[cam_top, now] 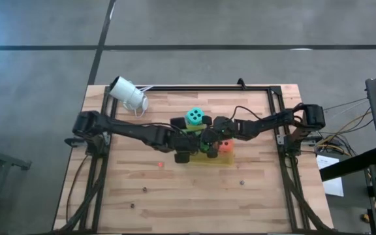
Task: Pick & Place Dice
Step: Put the big green dice into the yellow bin
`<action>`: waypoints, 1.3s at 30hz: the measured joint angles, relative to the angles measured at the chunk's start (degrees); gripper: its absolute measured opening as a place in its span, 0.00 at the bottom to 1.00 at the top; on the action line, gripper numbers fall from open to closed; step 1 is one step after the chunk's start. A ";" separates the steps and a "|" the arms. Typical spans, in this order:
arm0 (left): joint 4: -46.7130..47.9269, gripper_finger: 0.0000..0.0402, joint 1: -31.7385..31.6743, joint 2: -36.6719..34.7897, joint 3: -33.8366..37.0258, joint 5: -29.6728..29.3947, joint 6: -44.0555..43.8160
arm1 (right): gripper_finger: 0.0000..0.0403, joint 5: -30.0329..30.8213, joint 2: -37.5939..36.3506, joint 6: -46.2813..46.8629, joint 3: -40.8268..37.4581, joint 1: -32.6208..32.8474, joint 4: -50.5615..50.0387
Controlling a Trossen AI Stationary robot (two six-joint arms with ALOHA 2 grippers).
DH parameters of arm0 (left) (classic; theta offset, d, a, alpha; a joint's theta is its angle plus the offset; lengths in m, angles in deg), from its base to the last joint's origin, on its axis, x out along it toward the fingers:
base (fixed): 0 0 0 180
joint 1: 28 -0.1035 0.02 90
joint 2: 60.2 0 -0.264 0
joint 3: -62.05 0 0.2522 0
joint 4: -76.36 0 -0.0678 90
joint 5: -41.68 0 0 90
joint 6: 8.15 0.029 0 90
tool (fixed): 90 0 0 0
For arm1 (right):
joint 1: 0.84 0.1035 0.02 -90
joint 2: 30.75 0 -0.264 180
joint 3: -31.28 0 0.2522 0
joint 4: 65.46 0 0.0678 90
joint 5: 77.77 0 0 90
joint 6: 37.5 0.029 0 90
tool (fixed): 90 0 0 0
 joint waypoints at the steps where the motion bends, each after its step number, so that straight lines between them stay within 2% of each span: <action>1: 0.27 0.97 0.00 -0.46 0.01 0.02 -0.46 | 0.02 0.00 0.00 0.24 -0.01 -0.01 -0.05; 14: 4.54 0.97 0.07 -5.26 0.01 0.02 -1.50 | 0.02 -0.01 0.00 2.43 -0.07 -0.37 -1.13; 24: 8.82 0.97 0.11 -8.64 0.01 -0.01 -5.68 | 0.02 -0.05 0.04 3.38 0.70 -0.79 -2.83; 39: 9.30 0.97 0.13 -10.34 0.01 0.01 -5.70 | 0.02 -0.14 0.04 5.18 0.84 -1.66 -4.66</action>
